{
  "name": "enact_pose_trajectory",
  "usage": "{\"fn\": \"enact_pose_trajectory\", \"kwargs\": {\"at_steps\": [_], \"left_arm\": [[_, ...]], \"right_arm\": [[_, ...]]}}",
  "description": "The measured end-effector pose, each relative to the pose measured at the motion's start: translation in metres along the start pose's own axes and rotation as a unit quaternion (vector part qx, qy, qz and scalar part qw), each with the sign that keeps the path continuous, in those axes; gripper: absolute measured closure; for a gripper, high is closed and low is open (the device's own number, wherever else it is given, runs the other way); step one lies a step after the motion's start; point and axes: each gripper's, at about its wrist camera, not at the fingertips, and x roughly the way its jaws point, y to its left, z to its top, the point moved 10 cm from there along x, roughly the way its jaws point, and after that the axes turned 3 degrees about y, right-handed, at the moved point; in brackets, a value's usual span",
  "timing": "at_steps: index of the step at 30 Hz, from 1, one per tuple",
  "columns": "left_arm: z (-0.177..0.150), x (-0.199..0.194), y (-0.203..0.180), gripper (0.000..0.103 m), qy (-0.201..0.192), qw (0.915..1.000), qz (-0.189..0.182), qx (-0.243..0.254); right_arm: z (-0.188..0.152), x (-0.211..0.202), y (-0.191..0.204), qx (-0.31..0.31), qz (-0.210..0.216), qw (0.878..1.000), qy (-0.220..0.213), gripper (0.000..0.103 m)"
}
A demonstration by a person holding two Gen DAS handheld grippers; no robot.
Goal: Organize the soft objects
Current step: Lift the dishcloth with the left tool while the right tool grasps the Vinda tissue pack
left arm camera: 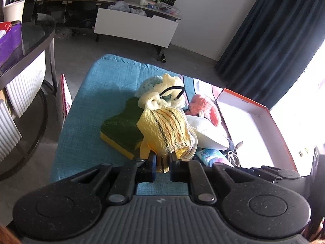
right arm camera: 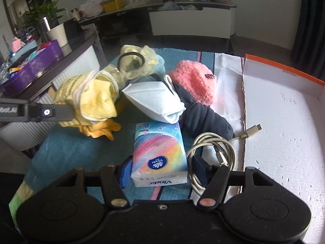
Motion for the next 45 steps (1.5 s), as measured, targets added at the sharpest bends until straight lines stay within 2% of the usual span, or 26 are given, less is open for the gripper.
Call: {"fn": "enact_pose_trajectory", "kwargs": {"at_steps": [4,10,14,18,21,23,24,26,28,30,31,32,35,38,42,43,44,45], "left_arm": [[0.002,-0.005,-0.003,0.089,-0.006,0.9998,-0.016,-0.007],[0.009,-0.015,-0.014,0.088,-0.017,0.9992,-0.036,0.0],[0.002,-0.008,-0.017,0.086,-0.007,0.9995,-0.029,0.012],[-0.015,0.005,-0.011,0.078,0.011,0.9996,-0.011,0.023],[-0.021,0.009,-0.003,0.067,0.016,0.9994,0.003,0.029],[-0.021,0.011,0.0,0.053,0.017,0.9992,0.011,0.034],[-0.02,0.01,-0.001,0.05,0.015,0.999,0.013,0.041],[-0.016,0.008,-0.005,0.03,0.006,0.9979,0.023,0.06],[-0.014,0.008,-0.011,0.024,-0.002,0.9957,0.038,0.085],[-0.013,0.014,-0.016,0.027,-0.001,0.9931,0.051,0.106],[-0.016,0.019,-0.016,0.037,0.006,0.9923,0.057,0.11],[-0.019,0.024,-0.015,0.058,0.017,0.9916,0.063,0.112],[-0.025,0.03,-0.01,0.08,0.029,0.992,0.064,0.105],[-0.021,0.016,-0.009,0.086,0.01,0.9945,0.045,0.094],[-0.005,-0.009,-0.011,0.086,-0.026,0.9975,0.008,0.066],[0.0,-0.016,-0.009,0.086,-0.034,0.9979,0.001,0.055],[0.004,-0.022,-0.007,0.086,-0.04,0.9982,-0.006,0.045],[0.008,-0.026,-0.007,0.086,-0.046,0.9982,-0.008,0.037]], "right_arm": [[-0.002,-0.006,-0.002,0.013,0.016,1.0,-0.002,0.029],[-0.002,-0.015,-0.003,0.002,0.01,1.0,-0.004,0.028],[-0.007,-0.011,-0.001,-0.022,-0.006,1.0,0.004,0.025],[-0.016,-0.007,0.0,-0.032,-0.006,0.999,0.015,0.024],[-0.018,-0.008,0.001,-0.038,-0.004,0.999,0.014,0.023],[-0.017,-0.011,0.001,-0.036,0.001,0.999,0.011,0.023],[-0.017,-0.012,0.001,-0.035,0.002,0.999,0.01,0.022],[-0.016,-0.016,0.001,-0.038,0.003,0.999,0.006,0.021],[-0.016,-0.016,0.003,-0.045,0.002,0.999,0.008,0.02],[-0.017,-0.015,0.003,-0.047,0.002,0.999,0.009,0.02],[-0.018,-0.015,0.004,-0.047,0.001,0.999,0.01,0.02],[-0.018,-0.014,0.005,-0.047,0.002,0.999,0.01,0.02],[-0.018,-0.014,0.008,-0.055,-0.002,0.998,0.008,0.02],[-0.017,-0.011,0.009,-0.058,-0.001,0.998,0.01,0.02],[-0.016,-0.002,0.012,-0.068,-0.007,0.997,0.018,0.022],[-0.015,-0.001,0.013,-0.069,-0.01,0.997,0.018,0.024],[-0.014,-0.002,0.013,-0.065,-0.01,0.998,0.013,0.04],[-0.013,-0.004,0.012,-0.059,-0.003,0.998,0.01,0.04]]}}
